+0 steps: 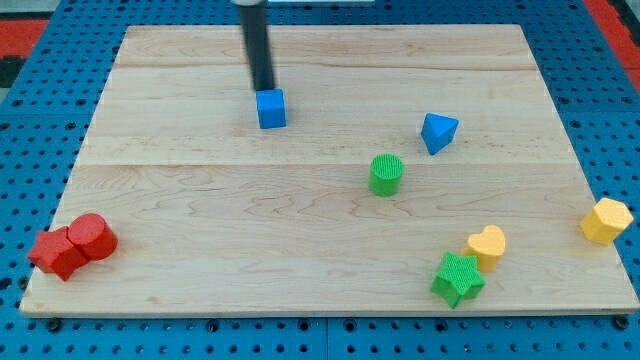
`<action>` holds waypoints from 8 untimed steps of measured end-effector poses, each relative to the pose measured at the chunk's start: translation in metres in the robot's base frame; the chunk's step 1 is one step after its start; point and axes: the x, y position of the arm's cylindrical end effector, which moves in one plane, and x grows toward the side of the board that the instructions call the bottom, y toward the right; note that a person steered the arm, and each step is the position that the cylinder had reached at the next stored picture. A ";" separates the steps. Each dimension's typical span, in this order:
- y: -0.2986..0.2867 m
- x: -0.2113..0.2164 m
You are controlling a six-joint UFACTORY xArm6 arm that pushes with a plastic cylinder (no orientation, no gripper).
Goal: Move the blue cube to the left center of the board
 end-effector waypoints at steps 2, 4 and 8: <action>-0.035 0.042; -0.051 0.037; -0.102 0.061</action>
